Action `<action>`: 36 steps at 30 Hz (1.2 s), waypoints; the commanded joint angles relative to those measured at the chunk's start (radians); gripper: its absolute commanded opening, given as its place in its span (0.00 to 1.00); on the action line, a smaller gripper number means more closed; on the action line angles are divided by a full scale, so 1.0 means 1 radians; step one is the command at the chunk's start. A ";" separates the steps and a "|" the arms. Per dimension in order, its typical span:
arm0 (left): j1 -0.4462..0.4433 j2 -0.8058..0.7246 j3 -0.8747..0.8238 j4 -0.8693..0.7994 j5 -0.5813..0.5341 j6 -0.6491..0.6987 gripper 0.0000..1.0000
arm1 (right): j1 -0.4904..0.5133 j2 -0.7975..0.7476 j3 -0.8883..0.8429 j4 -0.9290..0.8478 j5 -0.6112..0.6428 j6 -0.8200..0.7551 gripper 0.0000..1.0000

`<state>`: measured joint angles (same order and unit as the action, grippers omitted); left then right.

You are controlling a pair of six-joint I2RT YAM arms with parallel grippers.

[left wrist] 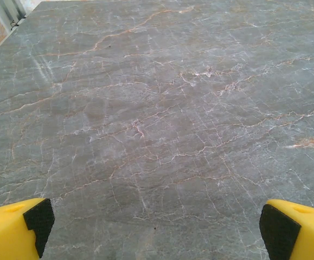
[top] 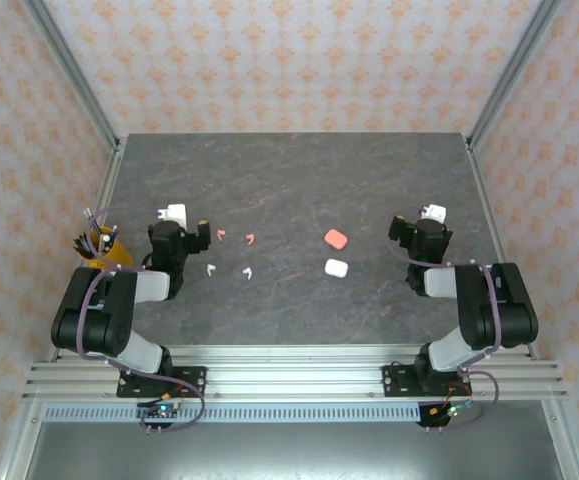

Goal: Insert the wireless bluetooth earbuds into the charging case

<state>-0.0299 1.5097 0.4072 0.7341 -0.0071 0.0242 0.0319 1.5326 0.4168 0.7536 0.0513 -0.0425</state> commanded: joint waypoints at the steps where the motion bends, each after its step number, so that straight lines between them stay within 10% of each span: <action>1: 0.002 -0.013 0.019 0.009 -0.020 -0.006 1.00 | -0.006 -0.014 0.004 0.016 -0.009 -0.003 0.99; 30: 0.008 -0.011 0.022 0.006 -0.014 -0.010 1.00 | -0.010 -0.021 -0.001 0.024 -0.001 0.007 0.99; 36: 0.002 -0.106 0.267 -0.465 -0.121 -0.057 1.00 | -0.004 -0.267 0.252 -0.627 0.120 0.188 0.99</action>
<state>-0.0299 1.4662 0.5369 0.4984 -0.0544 0.0017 0.0292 1.3628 0.5186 0.4362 0.1127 0.0257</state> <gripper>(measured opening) 0.998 0.993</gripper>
